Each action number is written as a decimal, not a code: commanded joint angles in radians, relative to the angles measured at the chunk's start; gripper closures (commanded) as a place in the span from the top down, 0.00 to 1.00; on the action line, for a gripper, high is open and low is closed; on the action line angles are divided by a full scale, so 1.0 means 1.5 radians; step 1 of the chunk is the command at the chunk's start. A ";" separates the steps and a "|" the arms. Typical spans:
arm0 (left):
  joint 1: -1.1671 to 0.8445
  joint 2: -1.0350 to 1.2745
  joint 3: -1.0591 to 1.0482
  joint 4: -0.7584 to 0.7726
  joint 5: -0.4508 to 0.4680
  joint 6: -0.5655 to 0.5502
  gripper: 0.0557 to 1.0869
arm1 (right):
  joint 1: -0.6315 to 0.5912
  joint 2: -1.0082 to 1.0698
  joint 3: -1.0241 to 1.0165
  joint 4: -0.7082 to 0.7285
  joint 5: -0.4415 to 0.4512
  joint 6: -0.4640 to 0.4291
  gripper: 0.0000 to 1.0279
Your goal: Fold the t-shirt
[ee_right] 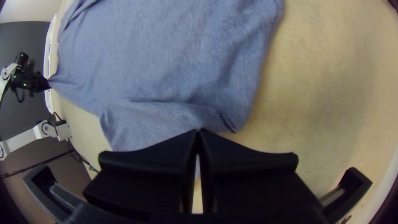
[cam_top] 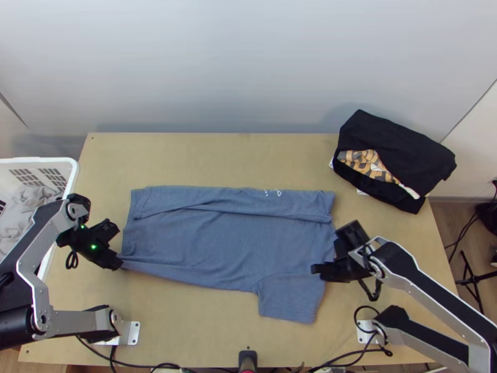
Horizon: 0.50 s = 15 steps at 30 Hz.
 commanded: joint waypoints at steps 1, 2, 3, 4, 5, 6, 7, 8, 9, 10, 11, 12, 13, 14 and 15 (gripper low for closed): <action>0.015 0.010 0.025 -0.007 0.002 0.006 0.04 | -0.031 -0.031 0.017 -0.026 -0.001 -0.015 0.03; 0.013 0.010 0.032 -0.010 0.002 0.003 0.04 | -0.031 -0.036 0.027 -0.031 -0.002 -0.015 0.03; 0.012 0.010 0.042 -0.010 0.003 0.000 0.04 | -0.031 -0.042 0.039 -0.032 -0.003 -0.015 0.03; 0.010 0.010 0.051 -0.010 0.003 -0.004 0.04 | -0.031 -0.048 0.050 -0.032 -0.005 -0.017 0.03; 0.010 0.010 0.060 -0.010 0.004 -0.008 0.04 | -0.030 -0.055 0.060 -0.031 -0.005 -0.022 0.03; 0.010 0.011 0.069 -0.010 0.004 -0.011 0.04 | -0.031 -0.063 0.069 -0.024 -0.003 -0.030 0.03; 0.009 0.012 0.078 -0.010 0.005 -0.016 0.04 | -0.031 -0.072 0.080 -0.015 -0.003 -0.032 0.03; 0.009 0.013 0.088 -0.010 0.007 -0.019 0.04 | -0.031 -0.081 0.089 -0.008 -0.003 -0.034 0.03; 0.009 0.014 0.095 -0.010 0.008 -0.020 0.04 | -0.032 -0.086 0.100 -0.001 -0.003 -0.037 0.03; 0.009 0.015 0.101 -0.010 0.008 -0.021 0.04 | -0.033 -0.087 0.112 0.000 -0.003 -0.041 0.03; 0.009 0.016 0.105 -0.010 0.009 -0.021 0.04 | -0.034 -0.087 0.125 0.000 -0.003 -0.043 0.03; 0.009 0.016 0.110 -0.010 0.009 -0.021 0.04 | -0.035 -0.086 0.135 0.001 -0.003 -0.048 0.03; 0.009 0.019 0.117 -0.010 0.010 -0.024 0.04 | -0.039 -0.084 0.144 0.003 -0.003 -0.054 0.03; 0.009 0.023 0.123 -0.010 0.012 -0.026 0.04 | -0.043 -0.081 0.151 0.006 -0.002 -0.061 0.03; 0.009 0.027 0.130 -0.010 0.013 -0.027 0.04 | -0.046 -0.076 0.157 0.009 -0.002 -0.070 0.03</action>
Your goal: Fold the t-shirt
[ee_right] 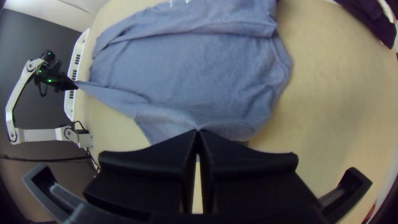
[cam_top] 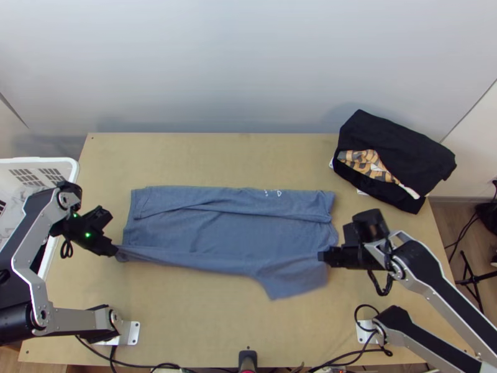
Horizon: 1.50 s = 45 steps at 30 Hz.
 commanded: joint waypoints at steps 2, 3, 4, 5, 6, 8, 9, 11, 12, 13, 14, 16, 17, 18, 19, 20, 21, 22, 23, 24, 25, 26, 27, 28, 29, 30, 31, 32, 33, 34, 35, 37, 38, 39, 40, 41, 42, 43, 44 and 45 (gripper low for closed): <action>0.000 0.025 0.061 0.000 0.011 -0.020 0.04 | -0.028 0.003 0.069 0.021 0.000 -0.048 0.03; 0.000 0.032 0.073 0.000 0.014 -0.025 0.04 | -0.034 0.010 0.075 0.021 0.001 -0.055 0.03; 0.000 0.041 0.086 0.000 0.015 -0.032 0.04 | -0.039 0.018 0.079 0.026 0.001 -0.061 0.03; 0.000 0.051 0.099 0.000 0.017 -0.040 0.04 | -0.046 0.025 0.083 0.031 0.001 -0.067 0.03; -0.001 0.060 0.114 0.001 0.022 -0.046 0.04 | -0.055 0.033 0.086 0.035 0.000 -0.071 0.03; -0.004 0.084 0.152 0.003 0.037 -0.070 0.04 | -0.064 0.054 0.092 0.047 0.001 -0.072 0.03; -0.007 0.098 0.173 0.005 0.045 -0.090 0.04 | -0.071 0.065 0.096 0.053 0.000 -0.073 0.03; -0.016 0.127 0.216 0.006 0.055 -0.122 0.04 | -0.078 0.089 0.099 0.075 0.001 -0.074 0.03; -0.022 0.138 0.233 0.007 0.057 -0.134 0.04 | -0.088 0.099 0.102 0.087 0.000 -0.074 0.03; -0.028 0.150 0.255 0.007 0.061 -0.148 0.04 | -0.094 0.112 0.105 0.100 0.000 -0.073 0.03; -0.034 0.163 0.274 0.007 0.065 -0.164 0.04 | -0.099 0.125 0.108 0.116 0.001 -0.073 0.03; -0.049 0.185 0.312 0.007 0.066 -0.188 0.04 | -0.118 0.157 0.123 0.132 0.000 -0.072 0.03; -0.055 0.196 0.328 0.007 0.066 -0.200 0.04 | -0.129 0.172 0.130 0.138 0.000 -0.071 0.03; -0.061 0.206 0.346 0.007 0.066 -0.210 0.04 | -0.139 0.189 0.138 0.148 0.000 -0.071 0.03; -0.067 0.215 0.361 0.007 0.065 -0.219 0.04 | -0.149 0.203 0.145 0.153 0.000 -0.071 0.03; -0.071 0.223 0.373 0.007 0.066 -0.226 0.04 | -0.157 0.215 0.151 0.160 0.000 -0.071 0.03; -0.075 0.232 0.383 0.006 0.066 -0.229 0.04 | -0.164 0.228 0.157 0.164 0.000 -0.072 0.03; -0.078 0.239 0.394 0.006 0.065 -0.232 0.04 | -0.168 0.240 0.164 0.166 0.001 -0.073 0.03; -0.080 0.247 0.405 0.005 0.065 -0.235 0.04 | -0.177 0.252 0.169 0.169 0.001 -0.074 0.03; -0.085 0.255 0.416 0.002 0.065 -0.238 0.04 | -0.182 0.263 0.174 0.175 0.001 -0.075 0.03; -0.086 0.261 0.424 0.000 0.065 -0.241 0.04 | -0.186 0.273 0.178 0.179 0.001 -0.077 0.03; -0.088 0.267 0.431 0.000 0.065 -0.242 0.04 | -0.190 0.283 0.183 0.183 0.001 -0.080 0.03; -0.091 0.273 0.440 -0.002 0.065 -0.243 0.04 | -0.195 0.295 0.188 0.188 0.001 -0.080 0.03; -0.093 0.280 0.446 -0.004 0.065 -0.244 0.04 | -0.196 0.306 0.195 0.189 0.001 -0.080 0.03; -0.095 0.285 0.451 -0.004 0.065 -0.244 0.04 | -0.197 0.317 0.201 0.190 0.001 -0.080 0.03; -0.097 0.291 0.458 -0.005 0.065 -0.248 0.04 | -0.198 0.328 0.207 0.193 0.000 -0.079 0.03; -0.100 0.295 0.462 -0.007 0.064 -0.250 0.04 | -0.198 0.336 0.211 0.193 0.000 -0.078 0.03; -0.102 0.300 0.464 -0.007 0.064 -0.250 0.04 | -0.197 0.344 0.216 0.195 0.001 -0.078 0.03; -0.104 0.304 0.466 -0.007 0.063 -0.251 0.04 | -0.197 0.353 0.221 0.198 0.001 -0.077 0.03; -0.107 0.307 0.467 -0.007 0.062 -0.252 0.04 | -0.195 0.358 0.225 0.199 0.003 -0.074 0.03; -0.108 0.309 0.467 -0.004 0.061 -0.253 0.04 | -0.194 0.362 0.228 0.202 0.006 -0.070 0.03; -0.107 0.316 0.468 0.014 0.061 -0.261 0.04 | -0.191 0.367 0.230 0.224 0.040 -0.050 0.03; -0.106 0.322 0.470 0.026 0.061 -0.271 0.04 | -0.190 0.369 0.229 0.244 0.070 -0.033 0.03; -0.104 0.327 0.473 0.033 0.061 -0.280 0.07 | -0.189 0.372 0.229 0.263 0.104 -0.016 0.03; -0.103 0.330 0.475 0.044 0.061 -0.293 0.19 | -0.189 0.374 0.230 0.277 0.123 0.002 0.11; -0.102 0.330 0.480 0.056 0.060 -0.308 0.42 | -0.190 0.375 0.233 0.280 0.123 0.020 0.34; -0.102 0.329 0.487 0.061 0.060 -0.325 0.70 | -0.189 0.374 0.233 0.278 0.126 0.030 0.66; -0.100 0.328 0.498 0.061 0.061 -0.345 0.91 | -0.188 0.369 0.233 0.275 0.134 0.031 0.92; -0.097 0.324 0.505 0.063 0.065 -0.363 0.95 | -0.188 0.359 0.233 0.275 0.145 0.030 0.96; -0.091 0.318 0.506 0.063 0.089 -0.376 0.95 | -0.188 0.341 0.233 0.276 0.157 0.031 0.97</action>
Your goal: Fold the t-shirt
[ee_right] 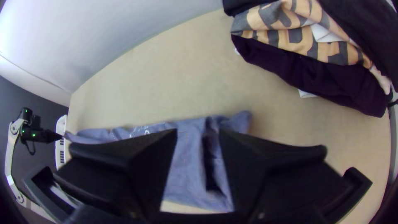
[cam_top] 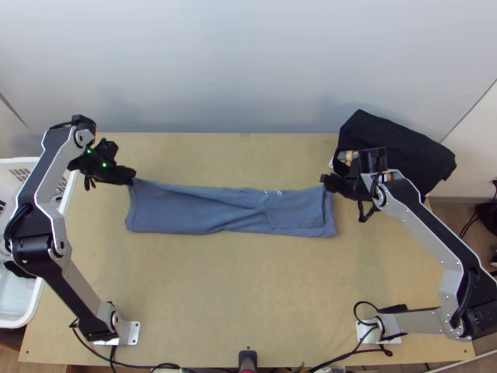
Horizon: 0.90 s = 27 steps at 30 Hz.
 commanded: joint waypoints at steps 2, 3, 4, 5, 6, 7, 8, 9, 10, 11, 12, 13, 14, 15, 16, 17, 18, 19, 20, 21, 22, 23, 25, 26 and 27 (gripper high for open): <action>0.039 -0.012 0.018 0.029 0.119 -0.099 0.95 | 0.000 -0.058 0.002 0.035 0.097 0.039 0.97; 0.055 -0.021 0.006 0.041 0.157 -0.113 0.95 | -0.003 -0.079 0.001 0.039 0.116 0.031 0.97; 0.070 -0.031 0.000 0.044 0.178 -0.119 0.95 | -0.009 -0.098 0.002 0.040 0.130 0.025 0.97; 0.084 -0.037 -0.006 0.045 0.183 -0.125 0.95 | -0.016 -0.120 0.002 0.041 0.132 0.026 0.96; 0.096 -0.043 -0.013 0.048 0.185 -0.127 0.95 | -0.022 -0.142 -0.001 0.040 0.132 0.025 0.96; 0.108 -0.048 -0.028 0.047 0.187 -0.121 0.95 | -0.032 -0.164 -0.002 0.034 0.132 0.024 0.96; 0.120 -0.057 -0.050 0.050 0.187 -0.104 0.95 | -0.041 -0.184 -0.003 0.021 0.132 0.021 0.96; 0.134 -0.065 -0.072 0.055 0.187 -0.091 0.95 | -0.049 -0.201 -0.004 0.004 0.130 0.017 0.96; 0.144 -0.074 -0.094 0.055 0.189 -0.074 0.95 | -0.056 -0.217 -0.005 -0.018 0.130 0.016 0.96; 0.159 -0.079 -0.120 0.055 0.209 -0.052 0.95 | -0.066 -0.232 -0.010 -0.034 0.129 0.015 0.96; 0.171 -0.082 -0.142 0.055 0.224 -0.033 0.95 | -0.079 -0.247 -0.016 -0.046 0.128 0.014 0.96; 0.177 -0.085 -0.163 0.055 0.228 -0.020 0.95 | -0.090 -0.263 -0.024 -0.057 0.123 0.014 0.96; 0.182 -0.086 -0.185 0.058 0.234 0.000 0.95 | -0.100 -0.274 -0.032 -0.070 0.117 0.015 0.96; 0.183 -0.087 -0.207 0.071 0.232 0.008 0.95 | -0.106 -0.284 -0.036 -0.086 0.110 0.017 0.96; 0.185 -0.087 -0.226 0.085 0.233 0.016 0.95 | -0.112 -0.293 -0.037 -0.101 0.098 0.022 0.96; 0.187 -0.086 -0.245 0.098 0.233 0.023 0.95 | -0.114 -0.301 -0.037 -0.114 0.081 0.027 0.96; 0.187 -0.084 -0.264 0.119 0.233 0.023 0.95 | -0.115 -0.307 -0.036 -0.124 0.070 0.032 0.96; 0.186 -0.083 -0.276 0.129 0.233 0.025 0.95 | -0.115 -0.313 -0.030 -0.138 0.055 0.035 0.96; 0.185 -0.081 -0.287 0.131 0.236 0.033 0.95 | -0.115 -0.315 -0.022 -0.151 0.034 0.039 0.96; 0.182 -0.080 -0.297 0.139 0.240 0.034 0.95 | -0.115 -0.315 -0.009 -0.166 0.006 0.049 0.96; 0.178 -0.079 -0.304 0.145 0.246 0.034 0.95 | -0.121 -0.312 0.007 -0.180 -0.032 0.064 0.96; 0.175 -0.078 -0.311 0.152 0.253 0.034 0.95 | -0.135 -0.308 0.022 -0.191 -0.082 0.083 0.96; 0.167 -0.073 -0.323 0.178 0.257 0.031 0.95 | -0.168 -0.299 0.040 -0.202 -0.197 0.122 0.96; 0.163 -0.068 -0.325 0.183 0.257 0.030 0.95 | -0.178 -0.292 0.047 -0.207 -0.235 0.134 0.96; 0.160 -0.065 -0.327 0.193 0.257 0.028 0.95 | -0.182 -0.289 0.053 -0.209 -0.262 0.143 0.96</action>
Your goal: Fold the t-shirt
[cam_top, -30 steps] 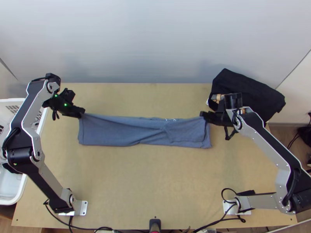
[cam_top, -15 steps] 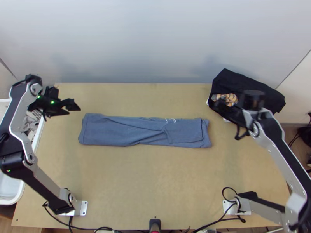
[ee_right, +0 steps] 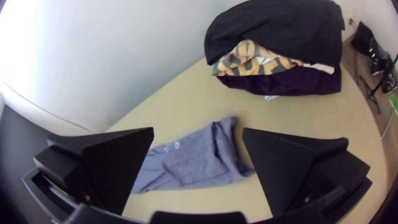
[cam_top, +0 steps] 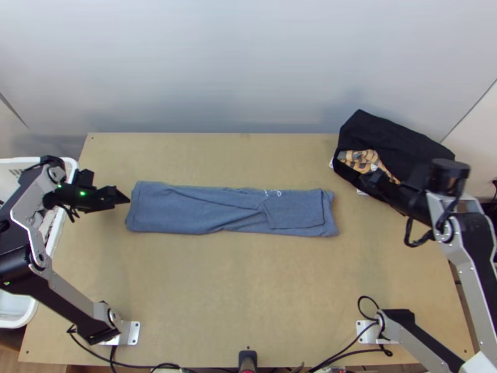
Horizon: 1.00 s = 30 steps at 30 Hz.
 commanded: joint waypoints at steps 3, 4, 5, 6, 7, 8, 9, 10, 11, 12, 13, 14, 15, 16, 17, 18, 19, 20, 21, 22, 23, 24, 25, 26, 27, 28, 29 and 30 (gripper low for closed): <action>-0.018 0.020 -0.054 0.070 0.016 0.005 0.95 | -0.071 0.004 0.058 -0.050 -0.270 0.107 0.96; -0.020 0.023 -0.053 0.077 0.016 0.004 0.95 | -0.075 0.004 0.060 -0.050 -0.284 0.116 0.96; -0.023 0.028 -0.052 0.078 0.016 0.004 0.95 | -0.076 0.004 0.062 -0.050 -0.289 0.126 0.96; -0.027 0.032 -0.051 0.081 0.015 0.004 0.95 | -0.076 0.004 0.062 -0.050 -0.292 0.130 0.96; -0.030 0.038 -0.051 0.085 0.015 0.004 0.95 | -0.075 0.004 0.062 -0.050 -0.293 0.134 0.96; -0.035 0.044 -0.049 0.086 0.016 0.003 0.95 | -0.075 0.004 0.063 -0.050 -0.295 0.140 0.96; -0.039 0.048 -0.048 0.086 0.016 0.002 0.95 | -0.075 0.004 0.064 -0.050 -0.297 0.144 0.96; -0.046 0.051 -0.047 0.087 0.016 -0.002 0.95 | -0.075 0.004 0.065 -0.050 -0.297 0.146 0.96; -0.053 0.054 -0.046 0.088 0.017 -0.010 0.95 | -0.075 0.004 0.065 -0.050 -0.297 0.146 0.96; -0.063 0.057 -0.046 0.088 0.018 -0.015 0.95 | -0.075 0.004 0.065 -0.050 -0.297 0.147 0.96; -0.074 0.058 -0.049 0.088 0.022 -0.019 0.95 | -0.076 0.004 0.064 -0.050 -0.297 0.147 0.96; -0.089 0.059 -0.051 0.090 0.027 -0.027 0.95 | -0.076 0.003 0.062 -0.050 -0.296 0.147 0.96; -0.103 0.060 -0.052 0.091 0.037 -0.039 0.95 | -0.076 0.003 0.060 -0.050 -0.297 0.147 0.96; -0.118 0.061 -0.052 0.093 0.046 -0.052 0.95 | -0.075 0.003 0.058 -0.050 -0.297 0.147 0.96; -0.136 0.061 -0.054 0.099 0.056 -0.066 0.95 | -0.075 0.003 0.056 -0.050 -0.297 0.147 0.96; -0.155 0.060 -0.054 0.106 0.059 -0.084 0.95 | -0.075 0.003 0.054 -0.049 -0.296 0.148 0.96; -0.177 0.060 -0.054 0.113 0.061 -0.102 0.95 | -0.075 0.003 0.051 -0.048 -0.296 0.149 0.96; -0.197 0.059 -0.054 0.119 0.062 -0.117 0.95 | -0.075 0.002 0.048 -0.044 -0.296 0.153 0.96; -0.218 0.056 -0.057 0.129 0.062 -0.131 0.95 | -0.075 0.000 0.046 -0.042 -0.296 0.157 0.96; -0.235 0.053 -0.061 0.146 0.061 -0.150 0.93 | -0.075 -0.001 0.044 -0.041 -0.296 0.159 0.96; -0.245 0.051 -0.064 0.158 0.061 -0.165 0.85 | -0.075 -0.003 0.043 -0.040 -0.296 0.160 0.96; -0.252 0.050 -0.065 0.162 0.061 -0.170 0.72 | -0.075 -0.005 0.042 -0.040 -0.296 0.161 0.96; -0.258 0.050 -0.065 0.171 0.061 -0.178 0.48 | -0.075 -0.008 0.041 -0.040 -0.296 0.162 0.96; -0.258 0.050 -0.066 0.188 0.058 -0.195 0.21 | -0.075 -0.012 0.039 -0.040 -0.296 0.163 0.96; -0.254 0.050 -0.066 0.196 0.051 -0.203 0.02 | -0.076 -0.016 0.036 -0.038 -0.296 0.163 0.96; -0.246 0.048 -0.066 0.195 0.048 -0.203 0.03 | -0.077 -0.021 0.032 -0.038 -0.296 0.163 0.96; -0.235 0.042 -0.066 0.193 0.045 -0.200 0.03 | -0.078 -0.027 0.028 -0.038 -0.296 0.163 0.96; -0.217 0.036 -0.065 0.185 0.043 -0.192 0.03 | -0.080 -0.035 0.022 -0.038 -0.296 0.162 0.96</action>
